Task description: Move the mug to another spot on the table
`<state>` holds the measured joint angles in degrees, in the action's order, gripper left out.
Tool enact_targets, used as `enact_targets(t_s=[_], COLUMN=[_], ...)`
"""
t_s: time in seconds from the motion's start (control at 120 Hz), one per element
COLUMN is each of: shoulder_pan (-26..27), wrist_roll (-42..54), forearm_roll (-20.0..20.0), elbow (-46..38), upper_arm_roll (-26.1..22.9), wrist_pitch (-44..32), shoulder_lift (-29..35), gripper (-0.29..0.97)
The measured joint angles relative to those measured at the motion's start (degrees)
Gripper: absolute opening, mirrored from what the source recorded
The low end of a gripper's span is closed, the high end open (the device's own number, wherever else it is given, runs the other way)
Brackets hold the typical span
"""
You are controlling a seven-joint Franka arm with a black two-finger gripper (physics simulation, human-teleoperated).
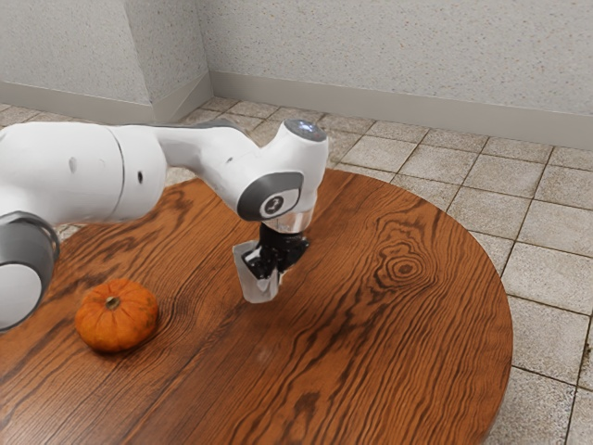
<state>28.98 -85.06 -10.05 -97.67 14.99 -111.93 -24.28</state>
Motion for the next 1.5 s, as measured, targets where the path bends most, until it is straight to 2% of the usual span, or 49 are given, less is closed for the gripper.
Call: enact_targets(t_s=[0.175, 0.3, 0.383, 0.475, 0.625, 0.833, 1.2, 1.333, 1.5], shoulder_pan=[0.24, 0.24, 0.2, 0.13, 0.25, 0.29, 0.21, 1.81, -1.19], wrist_roll=[4.39, 8.17, 10.48, 12.64, 15.43, 18.42, 21.71, 22.44, 23.32], forearm_roll=[-6.4, -11.91, -16.55, -20.12, -23.11, -25.0, -26.41, -26.59, -26.55], elbow=[-14.96, -21.29, -25.73, -29.64, -33.18, -35.12, -46.25, -47.96, -48.13], upper_arm_roll=[0.02, 0.43, 2.47, 3.86, 4.19, 4.32, 6.11, 7.97, 5.29], wrist_pitch=[-10.76, -21.64, -27.88, -32.14, -35.49, -37.61, -38.86, -39.09, -39.31], shoulder_lift=[8.72, 10.77, 12.18, 14.03, 14.49, 14.6, 22.97, 24.24, 24.3], gripper=[0.02, -0.02, -0.05, -0.07, -0.09, -0.06, -0.07, -0.05, -0.02])
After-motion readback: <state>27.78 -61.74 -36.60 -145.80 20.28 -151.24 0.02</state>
